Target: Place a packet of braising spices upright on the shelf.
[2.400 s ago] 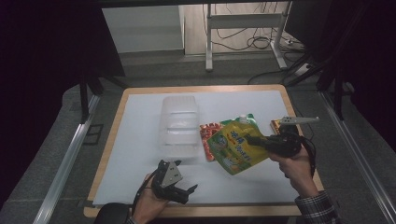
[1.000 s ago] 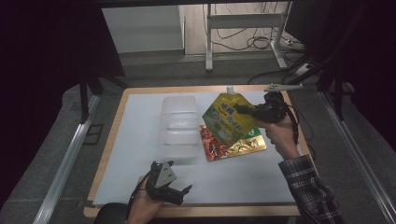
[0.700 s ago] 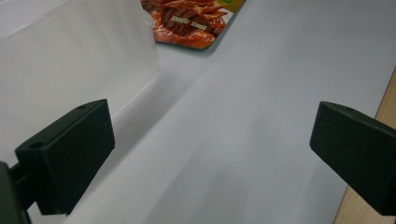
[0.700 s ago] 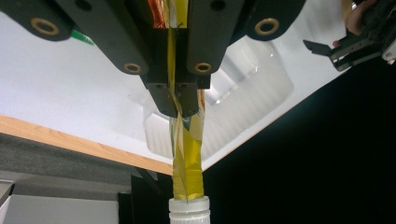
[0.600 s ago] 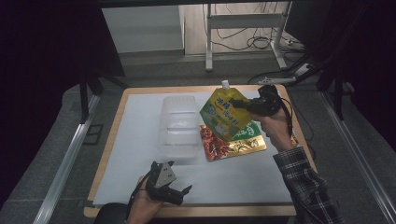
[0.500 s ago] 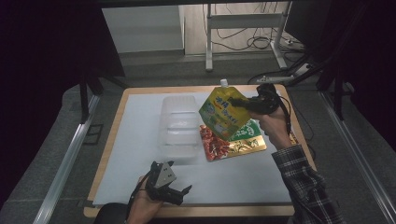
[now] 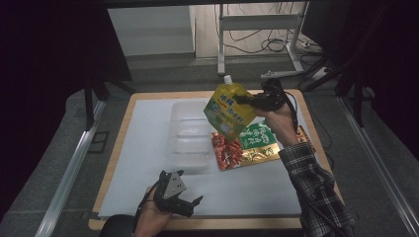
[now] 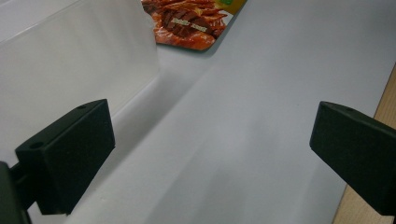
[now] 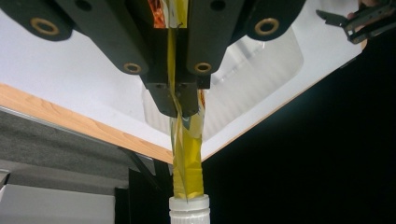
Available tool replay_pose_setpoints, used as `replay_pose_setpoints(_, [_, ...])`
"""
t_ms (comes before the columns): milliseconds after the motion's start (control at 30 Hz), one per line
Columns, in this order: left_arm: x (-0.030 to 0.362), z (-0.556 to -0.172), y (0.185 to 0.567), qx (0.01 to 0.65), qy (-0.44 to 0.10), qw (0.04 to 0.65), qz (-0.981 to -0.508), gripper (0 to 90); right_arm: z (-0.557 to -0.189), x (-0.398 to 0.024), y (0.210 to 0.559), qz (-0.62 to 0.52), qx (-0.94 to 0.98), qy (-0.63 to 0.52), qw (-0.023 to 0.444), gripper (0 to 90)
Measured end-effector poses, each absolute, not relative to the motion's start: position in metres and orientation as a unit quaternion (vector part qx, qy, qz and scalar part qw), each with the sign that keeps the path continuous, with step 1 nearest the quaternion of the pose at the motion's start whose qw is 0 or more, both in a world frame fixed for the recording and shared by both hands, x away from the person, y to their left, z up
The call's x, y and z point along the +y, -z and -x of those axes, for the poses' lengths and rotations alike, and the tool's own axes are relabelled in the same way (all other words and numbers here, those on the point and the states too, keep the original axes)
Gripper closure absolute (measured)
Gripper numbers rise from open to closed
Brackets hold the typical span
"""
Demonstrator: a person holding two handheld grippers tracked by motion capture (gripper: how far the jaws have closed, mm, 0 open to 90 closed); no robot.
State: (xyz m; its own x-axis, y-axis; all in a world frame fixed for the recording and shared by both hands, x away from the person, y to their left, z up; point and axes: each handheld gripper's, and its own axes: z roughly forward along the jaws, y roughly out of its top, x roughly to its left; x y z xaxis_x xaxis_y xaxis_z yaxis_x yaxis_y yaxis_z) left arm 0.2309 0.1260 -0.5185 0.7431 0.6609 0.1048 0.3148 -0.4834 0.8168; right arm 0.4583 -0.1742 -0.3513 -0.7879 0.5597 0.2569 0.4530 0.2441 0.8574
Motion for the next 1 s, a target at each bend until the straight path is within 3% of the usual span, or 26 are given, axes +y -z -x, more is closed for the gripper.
replay_pose_setpoints(1000, [0.126,-0.229,0.517,0.285,-0.206,0.422,-0.836,0.0,-0.509,-0.124,0.342,-0.307,0.789,-0.528,0.063,88.9])
